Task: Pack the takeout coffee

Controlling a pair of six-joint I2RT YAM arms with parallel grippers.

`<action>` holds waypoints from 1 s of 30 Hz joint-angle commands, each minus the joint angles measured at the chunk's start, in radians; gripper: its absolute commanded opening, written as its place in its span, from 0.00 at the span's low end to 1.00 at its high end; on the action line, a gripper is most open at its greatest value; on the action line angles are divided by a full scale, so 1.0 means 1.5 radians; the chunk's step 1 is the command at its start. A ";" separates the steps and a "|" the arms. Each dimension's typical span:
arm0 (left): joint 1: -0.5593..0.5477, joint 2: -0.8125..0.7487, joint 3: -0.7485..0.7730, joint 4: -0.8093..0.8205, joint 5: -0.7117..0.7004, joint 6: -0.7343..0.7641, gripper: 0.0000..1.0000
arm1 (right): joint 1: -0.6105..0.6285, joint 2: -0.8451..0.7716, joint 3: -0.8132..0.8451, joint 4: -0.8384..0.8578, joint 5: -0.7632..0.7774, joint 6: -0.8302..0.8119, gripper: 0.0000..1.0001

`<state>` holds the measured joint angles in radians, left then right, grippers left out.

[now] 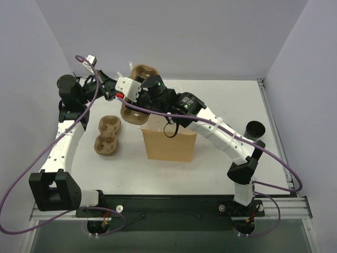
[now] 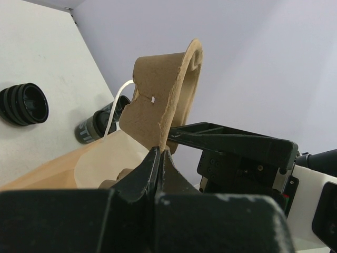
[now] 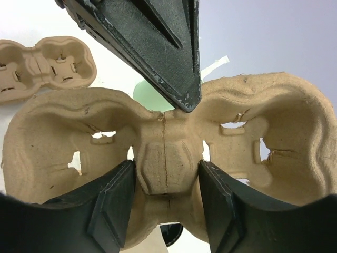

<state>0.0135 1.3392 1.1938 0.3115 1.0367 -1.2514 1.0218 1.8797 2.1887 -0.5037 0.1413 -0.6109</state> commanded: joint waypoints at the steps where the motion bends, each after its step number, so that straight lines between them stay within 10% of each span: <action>1: -0.004 -0.002 0.037 0.064 0.011 -0.016 0.02 | -0.001 -0.014 0.000 0.013 0.034 0.007 0.48; 13: -0.023 0.015 0.045 0.123 0.004 -0.067 0.19 | -0.003 -0.032 -0.013 0.014 0.047 0.035 0.41; 26: 0.021 0.040 0.094 0.093 -0.040 -0.084 0.74 | 0.008 -0.078 -0.017 -0.007 0.166 0.184 0.41; 27: 0.033 0.040 0.101 0.026 -0.046 -0.069 0.94 | 0.010 -0.083 -0.017 -0.012 0.192 0.201 0.41; 30: 0.044 0.043 0.190 -0.313 -0.109 0.118 0.97 | 0.010 -0.105 -0.018 -0.043 0.231 0.290 0.40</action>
<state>0.0490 1.3937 1.3098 0.3386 0.9913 -1.3205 1.0252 1.8202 2.1666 -0.5194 0.3294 -0.3614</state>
